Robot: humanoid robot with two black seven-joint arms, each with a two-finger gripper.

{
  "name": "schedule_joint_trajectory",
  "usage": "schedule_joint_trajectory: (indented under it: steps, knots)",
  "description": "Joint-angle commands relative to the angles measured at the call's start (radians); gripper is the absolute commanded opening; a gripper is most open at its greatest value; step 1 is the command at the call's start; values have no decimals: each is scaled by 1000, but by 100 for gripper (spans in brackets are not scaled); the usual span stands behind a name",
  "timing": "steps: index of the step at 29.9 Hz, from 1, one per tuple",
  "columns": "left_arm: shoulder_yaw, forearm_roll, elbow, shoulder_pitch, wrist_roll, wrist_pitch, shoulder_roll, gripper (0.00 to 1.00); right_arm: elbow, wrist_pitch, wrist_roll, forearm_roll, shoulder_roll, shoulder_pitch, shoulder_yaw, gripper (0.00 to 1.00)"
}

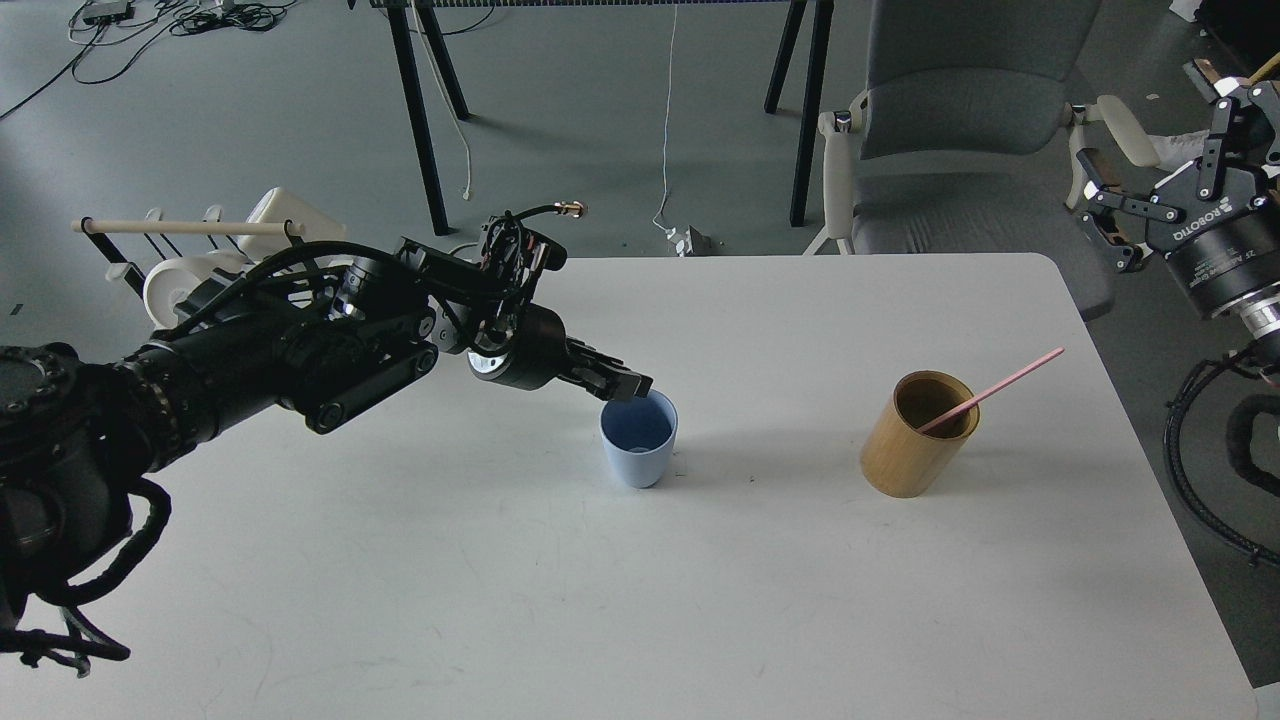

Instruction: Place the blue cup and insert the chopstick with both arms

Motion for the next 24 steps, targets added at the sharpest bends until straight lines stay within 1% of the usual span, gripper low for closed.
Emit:
schedule_joint_trajectory:
  steps: [1, 5, 8, 11, 16, 17, 20, 24]
  knots:
    - [-50, -263, -4, 14, 0, 0, 44, 84, 46, -100, 0, -53, -62, -1, -1, 96]
    - [-117, -480, -39, 31, 0, 0, 88, 89, 101, -256, 0, -272, -128, -18, -2, 96]
    - [-210, -584, -78, 63, 0, 0, 104, 90, 141, -423, 0, -478, -159, -63, -6, 96]
    - [-332, -662, -121, 110, 0, 0, 102, 90, 164, -594, 0, -644, -165, -142, -10, 96]
    - [-493, -741, -171, 190, 0, 0, 76, 90, 167, -795, 0, -853, -159, -267, -39, 96]
    - [-510, -750, -171, 202, 0, 0, 68, 90, 167, -824, 0, -871, -156, -279, -50, 96]
    - [-542, -764, -176, 225, 0, 0, 47, 90, 167, -824, 0, -894, -144, -294, -100, 96]
    - [-542, -764, -176, 235, 0, 0, 30, 91, 163, -824, 0, -922, -106, -290, -150, 96]
